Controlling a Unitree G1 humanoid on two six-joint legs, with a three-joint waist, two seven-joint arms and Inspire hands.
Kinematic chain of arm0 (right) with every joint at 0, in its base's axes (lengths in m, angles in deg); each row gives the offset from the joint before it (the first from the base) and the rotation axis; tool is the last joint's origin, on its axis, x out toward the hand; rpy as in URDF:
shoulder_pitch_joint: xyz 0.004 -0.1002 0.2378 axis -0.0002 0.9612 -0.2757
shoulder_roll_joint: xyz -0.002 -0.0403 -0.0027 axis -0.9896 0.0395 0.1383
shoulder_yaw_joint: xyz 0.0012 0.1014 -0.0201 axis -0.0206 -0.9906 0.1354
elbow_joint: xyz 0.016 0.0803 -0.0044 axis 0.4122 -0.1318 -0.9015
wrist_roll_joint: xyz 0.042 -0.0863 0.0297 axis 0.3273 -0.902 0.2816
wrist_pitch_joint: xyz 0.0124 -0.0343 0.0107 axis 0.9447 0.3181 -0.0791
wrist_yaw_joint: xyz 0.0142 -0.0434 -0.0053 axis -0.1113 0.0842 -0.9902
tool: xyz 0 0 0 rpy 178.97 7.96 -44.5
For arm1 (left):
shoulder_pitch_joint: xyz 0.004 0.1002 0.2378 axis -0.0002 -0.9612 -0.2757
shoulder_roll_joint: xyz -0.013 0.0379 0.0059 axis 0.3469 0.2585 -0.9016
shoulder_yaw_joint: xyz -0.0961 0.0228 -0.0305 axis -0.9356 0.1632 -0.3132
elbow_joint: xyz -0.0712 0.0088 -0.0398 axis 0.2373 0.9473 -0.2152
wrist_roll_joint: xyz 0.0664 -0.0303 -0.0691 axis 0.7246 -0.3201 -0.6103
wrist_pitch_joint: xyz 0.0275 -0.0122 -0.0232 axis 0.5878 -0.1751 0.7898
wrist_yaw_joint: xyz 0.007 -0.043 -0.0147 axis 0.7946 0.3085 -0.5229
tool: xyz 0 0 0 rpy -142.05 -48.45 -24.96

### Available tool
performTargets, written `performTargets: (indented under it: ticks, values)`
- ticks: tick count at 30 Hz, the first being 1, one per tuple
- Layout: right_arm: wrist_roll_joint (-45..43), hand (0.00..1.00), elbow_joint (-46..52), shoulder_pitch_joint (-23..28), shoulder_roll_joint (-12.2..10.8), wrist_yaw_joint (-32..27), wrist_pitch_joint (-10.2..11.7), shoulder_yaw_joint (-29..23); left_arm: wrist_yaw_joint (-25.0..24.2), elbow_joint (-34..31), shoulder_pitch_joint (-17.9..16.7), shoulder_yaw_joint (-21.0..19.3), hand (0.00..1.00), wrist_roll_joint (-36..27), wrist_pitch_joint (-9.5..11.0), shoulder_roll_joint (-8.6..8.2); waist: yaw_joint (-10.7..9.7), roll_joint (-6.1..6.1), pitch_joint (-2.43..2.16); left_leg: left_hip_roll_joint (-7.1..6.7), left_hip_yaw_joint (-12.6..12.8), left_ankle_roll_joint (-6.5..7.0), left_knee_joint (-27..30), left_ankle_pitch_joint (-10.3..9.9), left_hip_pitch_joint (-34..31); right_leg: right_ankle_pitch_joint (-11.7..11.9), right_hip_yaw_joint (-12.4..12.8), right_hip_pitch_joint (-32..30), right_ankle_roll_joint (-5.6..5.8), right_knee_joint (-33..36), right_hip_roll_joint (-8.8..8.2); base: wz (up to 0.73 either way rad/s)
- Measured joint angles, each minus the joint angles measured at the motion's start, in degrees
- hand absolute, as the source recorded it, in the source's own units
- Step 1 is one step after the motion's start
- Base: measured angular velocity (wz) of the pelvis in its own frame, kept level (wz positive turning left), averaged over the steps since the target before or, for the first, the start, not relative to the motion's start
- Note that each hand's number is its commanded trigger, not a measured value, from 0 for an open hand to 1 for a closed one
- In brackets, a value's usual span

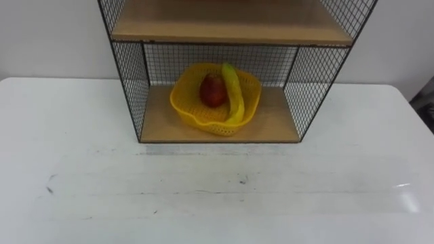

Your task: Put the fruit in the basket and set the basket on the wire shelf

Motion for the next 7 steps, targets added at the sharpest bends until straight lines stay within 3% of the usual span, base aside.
performTargets:
  ticks: [3, 7]
  values:
    - [-4.00, 0.00, -1.76, 0.16, 0.00, 0.05, -0.46, 0.02, -0.13, 0.83, -0.50, 0.00, 0.00, 1.29, -1.93, -0.34, -0.10, 0.29, -0.18, -0.02, 0.01, -0.04, -0.19, -0.06, 0.62, 0.00, 0.31, 0.41, 0.00, 0.10, -0.01, -0.01]
    - [-7.68, 0.00, -2.59, 1.34, -0.01, 0.28, -3.09, 0.00, -1.33, 0.72, -1.83, -0.14, 0.00, 1.28, -3.83, -1.10, -0.09, 0.71, -0.33, -0.02, 0.01, -0.05, -0.19, -0.07, 1.24, -0.04, 0.38, 0.96, -0.01, 0.13, -0.02, 0.00]
